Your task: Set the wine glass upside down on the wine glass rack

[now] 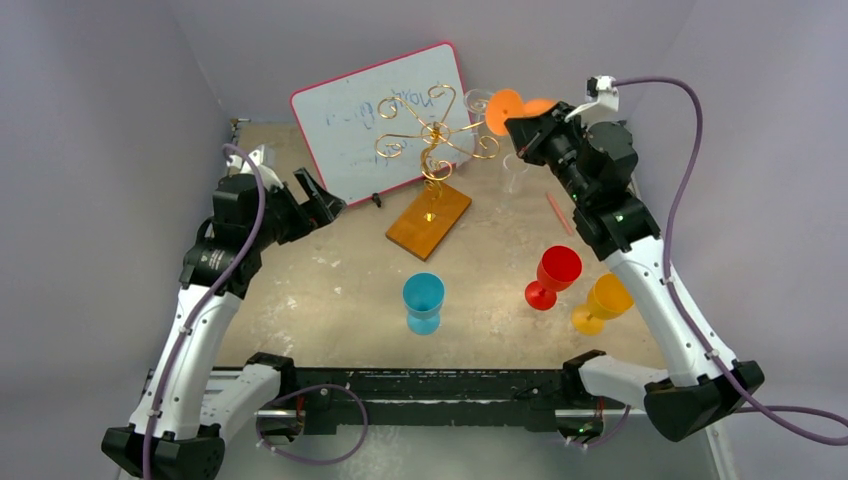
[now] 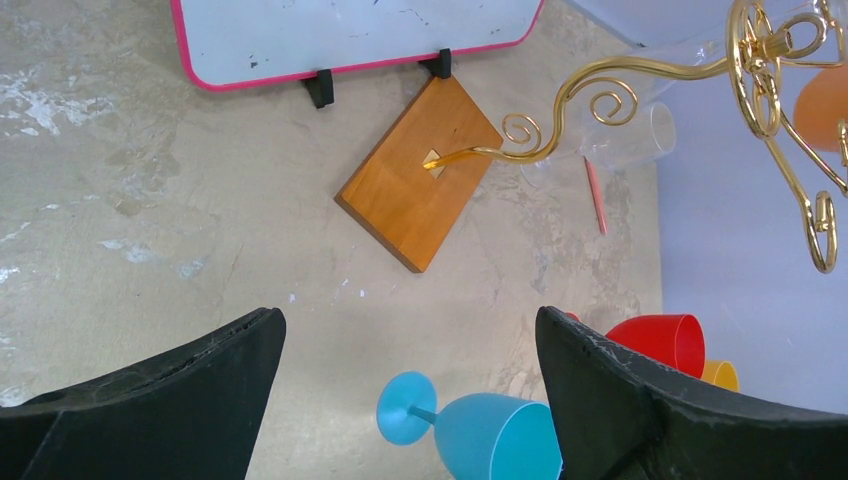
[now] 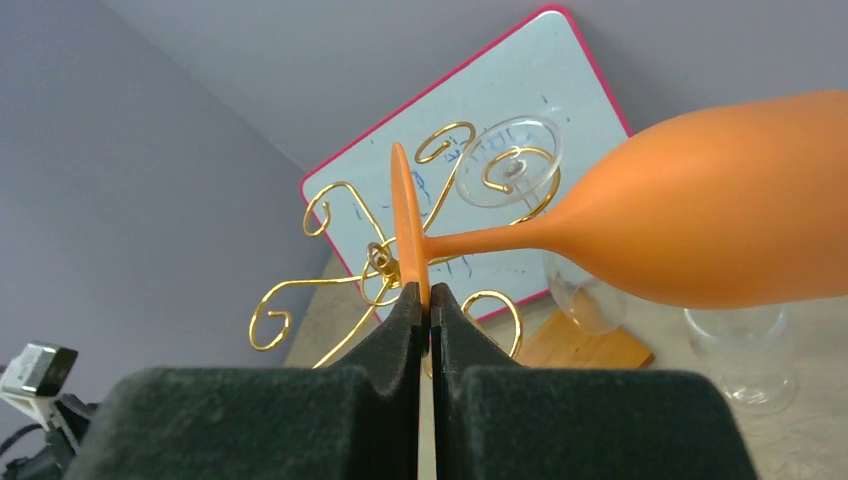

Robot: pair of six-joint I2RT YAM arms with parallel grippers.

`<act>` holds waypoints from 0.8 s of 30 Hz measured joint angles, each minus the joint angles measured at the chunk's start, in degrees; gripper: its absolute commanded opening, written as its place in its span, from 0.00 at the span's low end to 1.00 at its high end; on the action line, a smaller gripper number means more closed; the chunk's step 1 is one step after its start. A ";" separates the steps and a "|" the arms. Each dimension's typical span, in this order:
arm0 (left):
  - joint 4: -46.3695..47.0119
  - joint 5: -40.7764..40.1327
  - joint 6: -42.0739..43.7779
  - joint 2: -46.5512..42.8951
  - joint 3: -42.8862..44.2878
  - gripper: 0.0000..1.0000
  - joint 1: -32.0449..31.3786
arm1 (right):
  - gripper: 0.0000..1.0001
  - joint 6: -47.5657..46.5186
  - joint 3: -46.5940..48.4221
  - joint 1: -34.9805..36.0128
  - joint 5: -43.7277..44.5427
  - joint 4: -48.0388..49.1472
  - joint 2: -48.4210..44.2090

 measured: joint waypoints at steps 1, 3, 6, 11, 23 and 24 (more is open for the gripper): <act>-0.07 -0.02 0.02 -0.07 0.00 0.95 0.00 | 0.00 1.22 -0.24 -0.02 0.17 -0.02 0.04; -0.31 -0.04 0.02 -0.13 0.02 0.95 0.00 | 0.00 3.91 -0.26 -0.22 0.39 -0.17 0.13; -0.61 -0.13 0.02 -0.17 0.02 0.95 0.00 | 0.00 7.87 -0.26 -0.55 0.35 -0.07 0.15; -0.79 -0.17 0.00 -0.68 0.04 0.95 0.00 | 0.00 14.01 -0.22 -0.76 1.22 -0.81 0.61; -2.34 -0.37 0.04 -1.38 1.77 0.95 0.00 | 0.00 22.43 -1.60 -0.83 1.36 -1.60 1.31; -2.36 -0.42 0.04 -1.44 1.92 0.94 0.00 | 0.00 22.62 -1.60 -0.85 1.31 -1.57 1.33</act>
